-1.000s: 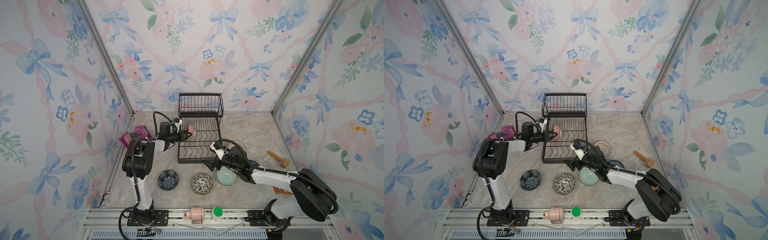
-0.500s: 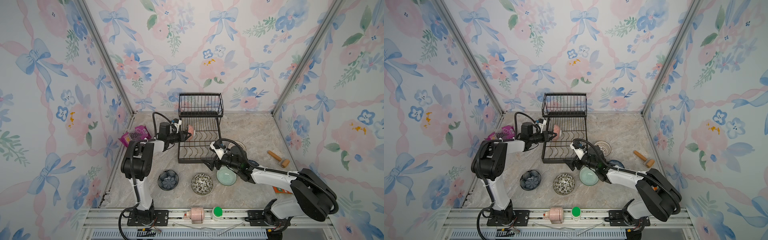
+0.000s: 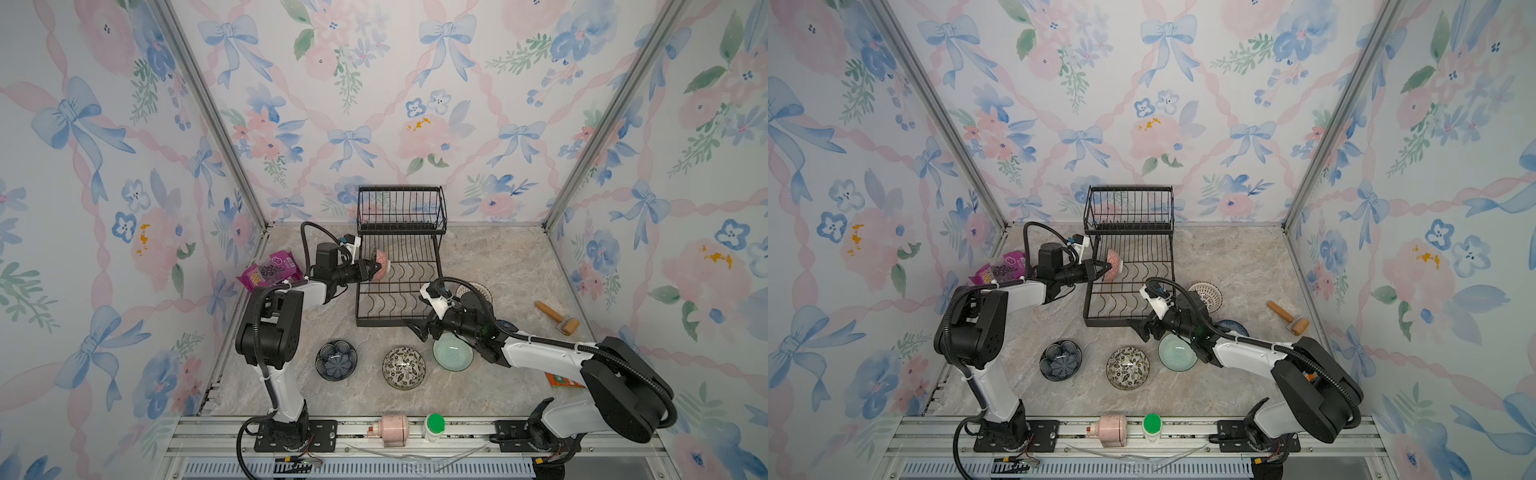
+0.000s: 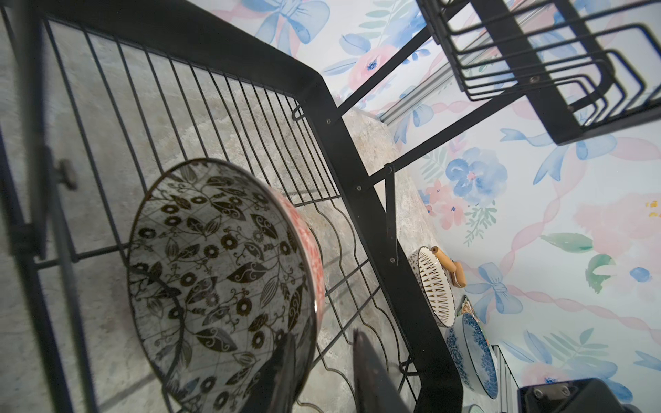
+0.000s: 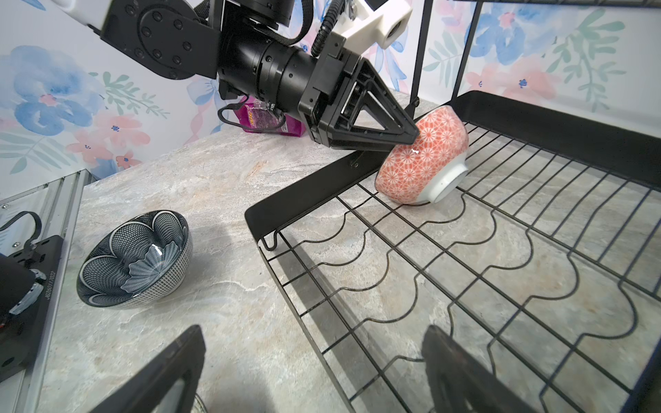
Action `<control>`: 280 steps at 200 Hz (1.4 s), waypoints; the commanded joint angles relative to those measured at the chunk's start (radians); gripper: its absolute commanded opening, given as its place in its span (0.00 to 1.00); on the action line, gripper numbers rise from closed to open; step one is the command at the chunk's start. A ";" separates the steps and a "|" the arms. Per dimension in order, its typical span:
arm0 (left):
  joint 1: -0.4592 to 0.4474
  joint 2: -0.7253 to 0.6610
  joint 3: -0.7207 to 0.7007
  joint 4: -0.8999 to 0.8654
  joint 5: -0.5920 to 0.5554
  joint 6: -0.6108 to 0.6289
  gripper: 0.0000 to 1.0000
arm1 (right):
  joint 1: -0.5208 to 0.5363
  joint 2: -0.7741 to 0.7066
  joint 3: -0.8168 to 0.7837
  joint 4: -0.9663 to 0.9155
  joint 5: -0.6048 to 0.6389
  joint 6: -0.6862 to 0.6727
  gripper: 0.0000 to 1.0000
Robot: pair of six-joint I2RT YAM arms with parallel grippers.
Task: Load bowls into a dish rack
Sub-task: Place the bowl in the dish rack, then pick up the bowl from the bottom-left of the table.
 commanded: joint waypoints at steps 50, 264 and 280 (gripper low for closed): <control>0.021 -0.049 -0.026 -0.021 -0.019 0.015 0.30 | 0.015 -0.012 0.018 -0.006 0.017 -0.021 0.96; -0.245 -0.989 -0.354 -0.897 -0.800 -0.112 0.27 | -0.122 -0.060 0.005 -0.043 0.099 0.134 0.96; -0.296 -1.103 -0.452 -0.921 -0.782 -0.240 0.25 | -0.122 -0.067 0.001 -0.042 0.094 0.122 0.96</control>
